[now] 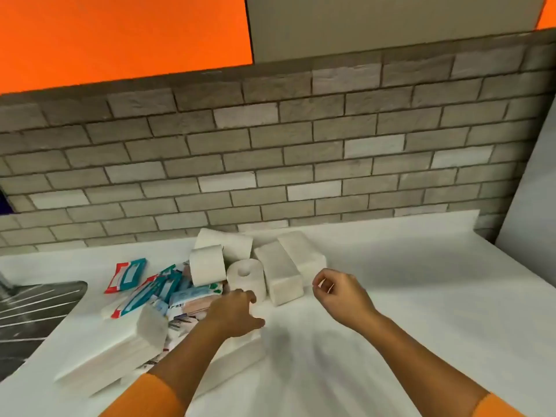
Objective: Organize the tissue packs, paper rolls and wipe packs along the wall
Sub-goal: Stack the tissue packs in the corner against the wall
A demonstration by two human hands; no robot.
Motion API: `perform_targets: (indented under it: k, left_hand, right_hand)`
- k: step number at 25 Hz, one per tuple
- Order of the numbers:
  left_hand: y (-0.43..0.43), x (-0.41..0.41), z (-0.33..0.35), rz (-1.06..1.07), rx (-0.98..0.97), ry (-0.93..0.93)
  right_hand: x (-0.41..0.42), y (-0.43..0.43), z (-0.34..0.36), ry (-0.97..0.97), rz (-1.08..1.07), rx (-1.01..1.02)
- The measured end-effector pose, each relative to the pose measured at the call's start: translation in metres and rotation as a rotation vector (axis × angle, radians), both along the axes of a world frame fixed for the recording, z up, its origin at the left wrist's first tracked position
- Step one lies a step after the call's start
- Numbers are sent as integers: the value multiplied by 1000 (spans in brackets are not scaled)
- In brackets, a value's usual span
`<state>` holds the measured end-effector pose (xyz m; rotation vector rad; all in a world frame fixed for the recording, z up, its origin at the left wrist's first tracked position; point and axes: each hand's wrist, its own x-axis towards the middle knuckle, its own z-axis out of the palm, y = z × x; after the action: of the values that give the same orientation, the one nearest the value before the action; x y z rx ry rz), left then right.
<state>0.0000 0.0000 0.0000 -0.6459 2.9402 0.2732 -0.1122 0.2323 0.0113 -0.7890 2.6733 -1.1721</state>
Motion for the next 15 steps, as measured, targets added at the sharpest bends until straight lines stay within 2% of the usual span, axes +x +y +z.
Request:
perform_targets:
  k: [3,6,8,12,15]
  left_hand:
    - [-16,-12,-11,12,47,-311]
    - [-35,-8,-28,58,125,-410]
    - [-43,3,-39,39,78,-447]
    - [-51,22,-59,9,-35,-354]
    - [-45,27,-65,-39,-35,-177]
  right_hand:
    - [-9,-12,-31,-143,58,17]
    - [-13,-21,-62,-254,128,42]
    - [-16,-25,-79,-347,161,28]
    - [-6,-30,-101,-483,197,43]
    - [5,-43,-94,-735,224,-23]
